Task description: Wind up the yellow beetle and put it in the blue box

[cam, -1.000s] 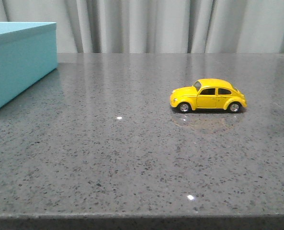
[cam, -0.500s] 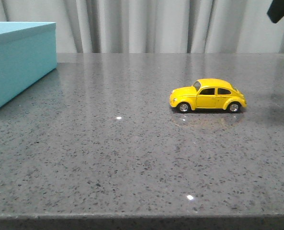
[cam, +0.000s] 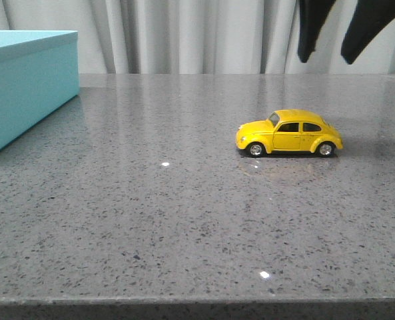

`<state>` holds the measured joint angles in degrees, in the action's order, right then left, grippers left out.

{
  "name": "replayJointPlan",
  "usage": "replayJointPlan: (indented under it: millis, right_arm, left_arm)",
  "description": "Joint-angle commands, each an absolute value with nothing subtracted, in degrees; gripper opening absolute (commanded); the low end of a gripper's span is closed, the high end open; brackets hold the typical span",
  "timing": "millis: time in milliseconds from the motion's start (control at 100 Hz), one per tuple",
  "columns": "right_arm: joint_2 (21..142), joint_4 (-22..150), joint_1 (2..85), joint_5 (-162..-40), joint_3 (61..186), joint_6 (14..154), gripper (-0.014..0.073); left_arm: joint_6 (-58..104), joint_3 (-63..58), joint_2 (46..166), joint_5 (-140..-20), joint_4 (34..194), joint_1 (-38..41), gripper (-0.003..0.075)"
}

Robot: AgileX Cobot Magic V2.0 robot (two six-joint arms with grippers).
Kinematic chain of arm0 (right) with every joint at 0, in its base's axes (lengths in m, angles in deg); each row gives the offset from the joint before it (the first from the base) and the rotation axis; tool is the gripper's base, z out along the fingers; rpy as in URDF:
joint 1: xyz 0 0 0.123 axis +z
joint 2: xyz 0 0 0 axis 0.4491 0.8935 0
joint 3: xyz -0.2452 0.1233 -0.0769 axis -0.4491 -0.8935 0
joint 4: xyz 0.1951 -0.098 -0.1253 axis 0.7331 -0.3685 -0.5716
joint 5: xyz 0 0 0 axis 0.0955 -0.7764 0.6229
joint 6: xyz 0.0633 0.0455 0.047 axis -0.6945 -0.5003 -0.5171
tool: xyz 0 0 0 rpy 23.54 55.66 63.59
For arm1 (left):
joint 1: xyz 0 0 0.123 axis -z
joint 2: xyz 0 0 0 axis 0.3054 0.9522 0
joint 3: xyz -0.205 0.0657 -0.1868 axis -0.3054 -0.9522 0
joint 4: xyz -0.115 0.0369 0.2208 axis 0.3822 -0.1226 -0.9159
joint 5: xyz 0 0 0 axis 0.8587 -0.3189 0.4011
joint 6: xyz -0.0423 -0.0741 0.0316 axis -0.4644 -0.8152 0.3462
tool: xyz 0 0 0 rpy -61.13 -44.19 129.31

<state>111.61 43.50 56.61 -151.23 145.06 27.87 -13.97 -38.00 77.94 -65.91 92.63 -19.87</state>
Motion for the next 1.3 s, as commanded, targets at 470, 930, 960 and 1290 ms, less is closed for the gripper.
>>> replayJointPlan:
  millis: [470, 930, 960, 1290]
  right_arm:
    - [116.09, 46.60, 56.69, -150.99, 148.65, 25.76, 0.0430]
    - [118.20, 45.90, 57.17, -149.65, 148.65, 23.14, 0.0430]
    - [118.20, 45.83, 57.17, -149.65, 148.65, 23.14, 0.0430]
    - [120.26, 45.68, 57.17, -150.14, 148.65, 22.88, 0.0425]
  left_arm:
    - [-14.38, -35.75, 78.45, -61.15, 93.21, -17.33, 0.0312]
    - [-14.38, -35.75, 78.45, -61.15, 93.21, -17.33, 0.0312]
    - [-14.38, -35.75, 78.45, -61.15, 93.21, -17.33, 0.0312]
    - [-14.38, -35.75, 78.45, -61.15, 93.21, -17.33, 0.0312]
